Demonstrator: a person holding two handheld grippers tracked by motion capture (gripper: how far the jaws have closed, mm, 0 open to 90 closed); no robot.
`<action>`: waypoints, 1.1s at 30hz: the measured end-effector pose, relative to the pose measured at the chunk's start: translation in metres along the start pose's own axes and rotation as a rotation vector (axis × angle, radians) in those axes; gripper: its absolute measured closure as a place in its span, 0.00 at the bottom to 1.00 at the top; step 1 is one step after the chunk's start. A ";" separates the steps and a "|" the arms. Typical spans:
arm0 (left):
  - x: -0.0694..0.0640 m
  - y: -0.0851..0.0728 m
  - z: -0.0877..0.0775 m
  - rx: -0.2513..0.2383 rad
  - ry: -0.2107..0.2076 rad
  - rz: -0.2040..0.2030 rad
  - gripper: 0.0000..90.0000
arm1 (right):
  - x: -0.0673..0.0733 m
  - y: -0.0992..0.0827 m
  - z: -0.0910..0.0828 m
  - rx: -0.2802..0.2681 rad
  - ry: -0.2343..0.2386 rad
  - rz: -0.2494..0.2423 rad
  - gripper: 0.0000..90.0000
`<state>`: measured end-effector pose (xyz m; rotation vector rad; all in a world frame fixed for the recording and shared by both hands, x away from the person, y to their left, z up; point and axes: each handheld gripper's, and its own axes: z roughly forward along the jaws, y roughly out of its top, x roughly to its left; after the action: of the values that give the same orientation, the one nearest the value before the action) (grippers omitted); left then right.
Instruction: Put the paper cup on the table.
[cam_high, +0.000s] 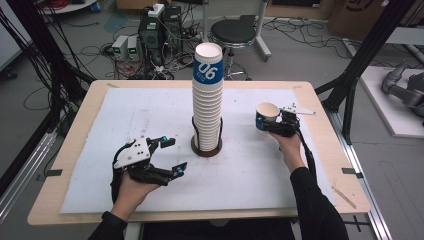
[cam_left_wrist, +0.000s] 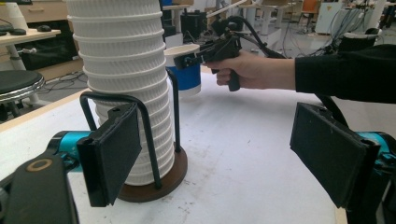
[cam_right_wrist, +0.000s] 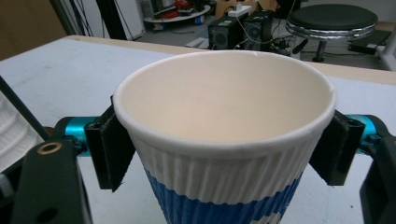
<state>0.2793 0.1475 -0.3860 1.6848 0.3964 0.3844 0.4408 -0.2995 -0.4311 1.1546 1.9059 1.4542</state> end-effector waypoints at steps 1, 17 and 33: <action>0.000 0.000 0.000 0.001 0.002 0.001 0.18 | 0.000 -0.001 0.001 0.006 -0.006 -0.003 0.23; 0.000 0.000 0.001 0.004 -0.001 0.003 0.18 | -0.001 -0.004 0.004 0.072 -0.041 -0.002 0.21; -0.001 0.001 0.002 0.004 -0.005 0.001 0.18 | 0.002 -0.003 -0.001 0.113 -0.046 -0.022 0.20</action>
<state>0.2797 0.1455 -0.3857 1.6898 0.3930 0.3798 0.4378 -0.2990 -0.4332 1.2035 1.9845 1.3120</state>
